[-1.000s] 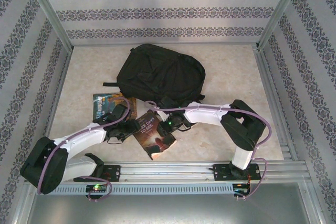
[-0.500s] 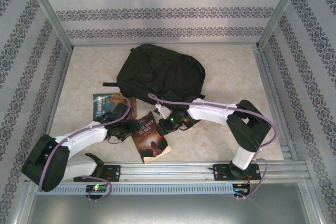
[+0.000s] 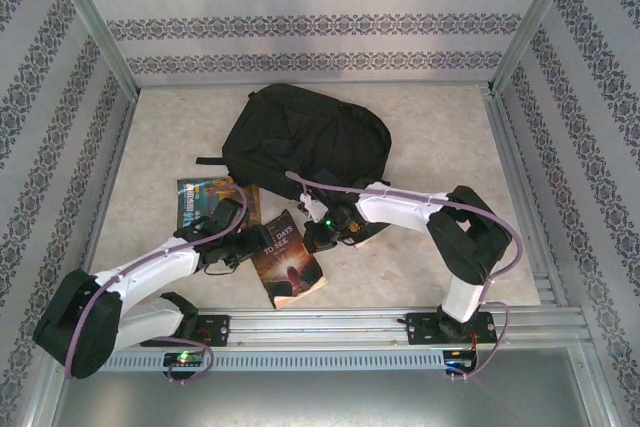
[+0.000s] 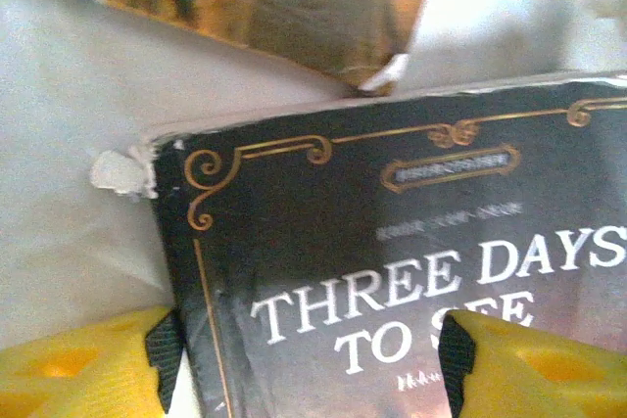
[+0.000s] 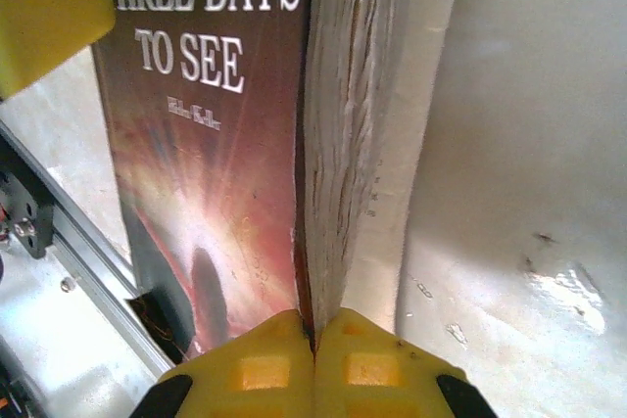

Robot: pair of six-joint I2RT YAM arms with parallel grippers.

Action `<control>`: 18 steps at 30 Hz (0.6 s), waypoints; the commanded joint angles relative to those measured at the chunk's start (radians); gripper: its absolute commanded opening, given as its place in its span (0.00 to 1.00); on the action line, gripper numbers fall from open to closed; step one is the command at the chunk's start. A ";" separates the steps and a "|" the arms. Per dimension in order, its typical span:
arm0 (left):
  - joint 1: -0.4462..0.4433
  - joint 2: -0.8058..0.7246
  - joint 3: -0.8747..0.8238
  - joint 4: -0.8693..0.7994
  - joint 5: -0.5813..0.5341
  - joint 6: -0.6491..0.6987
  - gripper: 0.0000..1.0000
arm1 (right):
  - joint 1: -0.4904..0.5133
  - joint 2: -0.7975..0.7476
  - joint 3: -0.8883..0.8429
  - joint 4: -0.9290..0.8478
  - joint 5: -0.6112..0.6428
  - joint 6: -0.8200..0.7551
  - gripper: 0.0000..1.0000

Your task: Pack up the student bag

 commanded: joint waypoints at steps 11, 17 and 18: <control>0.089 -0.222 -0.004 -0.014 0.076 0.066 0.80 | -0.176 -0.132 -0.005 0.194 -0.274 0.229 0.00; 0.102 -0.172 -0.097 0.201 0.156 -0.043 0.80 | -0.210 -0.083 -0.002 0.256 -0.392 0.305 0.00; 0.103 -0.154 -0.112 0.245 0.169 -0.068 0.80 | -0.210 -0.082 -0.005 0.262 -0.392 0.314 0.00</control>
